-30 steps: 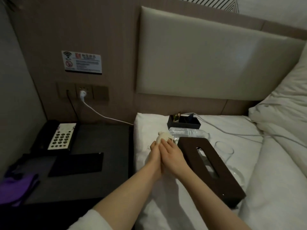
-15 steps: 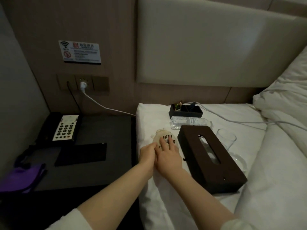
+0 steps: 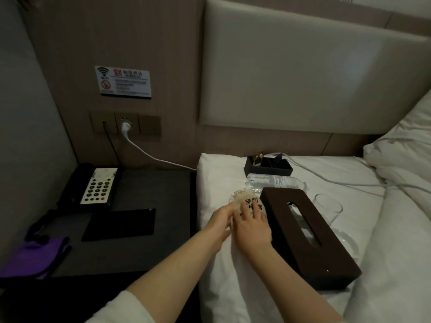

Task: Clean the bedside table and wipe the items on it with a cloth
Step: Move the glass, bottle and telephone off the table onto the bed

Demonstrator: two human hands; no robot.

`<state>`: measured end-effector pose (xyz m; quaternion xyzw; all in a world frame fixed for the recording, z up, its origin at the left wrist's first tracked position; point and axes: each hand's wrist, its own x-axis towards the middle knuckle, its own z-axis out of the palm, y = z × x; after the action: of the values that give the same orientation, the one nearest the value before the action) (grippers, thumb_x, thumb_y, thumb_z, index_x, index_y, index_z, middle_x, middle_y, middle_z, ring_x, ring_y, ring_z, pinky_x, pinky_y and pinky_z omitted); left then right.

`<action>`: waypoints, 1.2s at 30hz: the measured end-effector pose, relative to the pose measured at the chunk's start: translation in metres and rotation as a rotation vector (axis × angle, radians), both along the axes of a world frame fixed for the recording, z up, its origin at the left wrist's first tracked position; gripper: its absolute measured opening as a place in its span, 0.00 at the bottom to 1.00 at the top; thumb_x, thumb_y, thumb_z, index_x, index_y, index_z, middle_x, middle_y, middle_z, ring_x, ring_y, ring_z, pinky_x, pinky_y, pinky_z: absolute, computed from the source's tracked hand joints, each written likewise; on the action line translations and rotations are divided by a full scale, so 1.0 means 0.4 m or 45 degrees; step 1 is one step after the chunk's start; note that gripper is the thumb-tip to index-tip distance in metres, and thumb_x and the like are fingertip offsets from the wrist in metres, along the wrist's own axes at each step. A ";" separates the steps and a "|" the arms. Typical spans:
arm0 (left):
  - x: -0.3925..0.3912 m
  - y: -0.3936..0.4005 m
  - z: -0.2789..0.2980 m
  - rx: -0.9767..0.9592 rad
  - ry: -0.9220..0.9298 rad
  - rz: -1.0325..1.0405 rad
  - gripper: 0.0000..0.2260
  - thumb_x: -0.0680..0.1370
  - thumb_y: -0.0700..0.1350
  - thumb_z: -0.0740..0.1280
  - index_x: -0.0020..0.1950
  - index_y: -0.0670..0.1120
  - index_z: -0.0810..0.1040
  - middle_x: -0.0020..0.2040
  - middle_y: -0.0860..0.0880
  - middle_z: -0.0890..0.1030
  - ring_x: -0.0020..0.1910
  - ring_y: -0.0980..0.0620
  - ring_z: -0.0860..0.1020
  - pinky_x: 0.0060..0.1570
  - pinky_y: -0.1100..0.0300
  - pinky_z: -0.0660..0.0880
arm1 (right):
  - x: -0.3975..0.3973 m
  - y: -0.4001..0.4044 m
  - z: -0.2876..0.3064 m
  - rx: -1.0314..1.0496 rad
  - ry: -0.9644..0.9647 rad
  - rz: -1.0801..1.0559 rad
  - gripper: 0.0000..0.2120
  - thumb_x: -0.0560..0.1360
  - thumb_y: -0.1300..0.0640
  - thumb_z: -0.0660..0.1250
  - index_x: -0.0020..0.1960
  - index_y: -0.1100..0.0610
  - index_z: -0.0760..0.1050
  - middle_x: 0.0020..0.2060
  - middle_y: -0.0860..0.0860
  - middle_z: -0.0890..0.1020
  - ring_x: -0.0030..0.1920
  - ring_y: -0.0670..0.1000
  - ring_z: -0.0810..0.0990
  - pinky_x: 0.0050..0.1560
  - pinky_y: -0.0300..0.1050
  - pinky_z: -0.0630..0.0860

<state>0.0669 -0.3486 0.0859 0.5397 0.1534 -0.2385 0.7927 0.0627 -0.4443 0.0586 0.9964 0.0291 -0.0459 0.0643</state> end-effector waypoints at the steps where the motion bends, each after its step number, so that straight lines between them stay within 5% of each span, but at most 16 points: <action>1: 0.004 0.017 -0.002 0.075 -0.012 -0.018 0.14 0.81 0.51 0.60 0.62 0.47 0.75 0.59 0.52 0.78 0.64 0.51 0.73 0.64 0.56 0.66 | -0.001 0.004 0.002 0.000 -0.001 -0.005 0.25 0.83 0.52 0.47 0.79 0.54 0.50 0.79 0.56 0.45 0.77 0.63 0.40 0.76 0.58 0.48; 6: 0.021 0.142 0.004 0.328 -0.090 -0.004 0.14 0.80 0.50 0.62 0.63 0.46 0.76 0.57 0.48 0.80 0.49 0.52 0.76 0.48 0.59 0.71 | 0.003 0.046 0.035 0.081 -0.109 -0.052 0.24 0.83 0.46 0.46 0.75 0.54 0.62 0.78 0.57 0.55 0.78 0.59 0.48 0.75 0.56 0.51; 9: 0.031 0.260 0.004 0.455 -0.104 0.047 0.11 0.80 0.48 0.62 0.60 0.48 0.77 0.55 0.48 0.81 0.51 0.50 0.76 0.51 0.57 0.70 | 0.017 0.103 0.067 0.115 -0.157 -0.001 0.24 0.82 0.44 0.46 0.72 0.53 0.67 0.77 0.56 0.57 0.78 0.58 0.48 0.75 0.56 0.52; 13: 0.047 0.425 0.007 0.562 -0.138 0.199 0.08 0.81 0.46 0.61 0.57 0.49 0.77 0.51 0.49 0.80 0.46 0.52 0.76 0.42 0.60 0.68 | 0.052 0.214 0.101 0.115 -0.122 0.033 0.25 0.82 0.42 0.45 0.72 0.51 0.66 0.77 0.55 0.59 0.78 0.58 0.49 0.74 0.58 0.52; 20: 0.098 0.648 0.024 0.645 -0.165 0.373 0.06 0.81 0.44 0.61 0.53 0.51 0.77 0.50 0.49 0.79 0.46 0.52 0.76 0.51 0.56 0.68 | 0.130 0.470 0.097 0.153 -0.041 0.143 0.26 0.82 0.40 0.46 0.71 0.52 0.68 0.75 0.55 0.61 0.77 0.58 0.51 0.74 0.57 0.54; 28: 0.171 0.821 -0.005 0.686 -0.232 0.459 0.09 0.79 0.42 0.61 0.56 0.48 0.79 0.48 0.48 0.80 0.42 0.54 0.76 0.39 0.61 0.69 | 0.214 0.726 0.058 0.289 0.034 0.207 0.26 0.82 0.40 0.47 0.70 0.52 0.69 0.68 0.56 0.70 0.69 0.59 0.65 0.67 0.55 0.65; 32: 0.222 0.908 -0.037 0.869 -0.325 0.516 0.12 0.77 0.37 0.62 0.57 0.45 0.80 0.56 0.43 0.81 0.49 0.47 0.79 0.48 0.57 0.77 | 0.276 0.815 0.021 0.524 0.112 0.186 0.25 0.82 0.42 0.48 0.69 0.56 0.70 0.66 0.59 0.73 0.66 0.62 0.69 0.64 0.54 0.66; 36: 0.265 0.995 -0.073 1.253 -0.369 0.465 0.16 0.77 0.41 0.64 0.64 0.48 0.76 0.60 0.45 0.80 0.55 0.46 0.79 0.50 0.59 0.74 | 0.339 0.878 -0.039 0.727 0.193 0.116 0.25 0.82 0.44 0.50 0.67 0.59 0.71 0.65 0.60 0.74 0.65 0.61 0.72 0.62 0.51 0.69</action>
<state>0.1727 0.0493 0.0566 0.8388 0.2275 0.0798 0.4881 0.1982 -0.0930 0.0431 0.9657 0.0901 -0.1070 -0.2188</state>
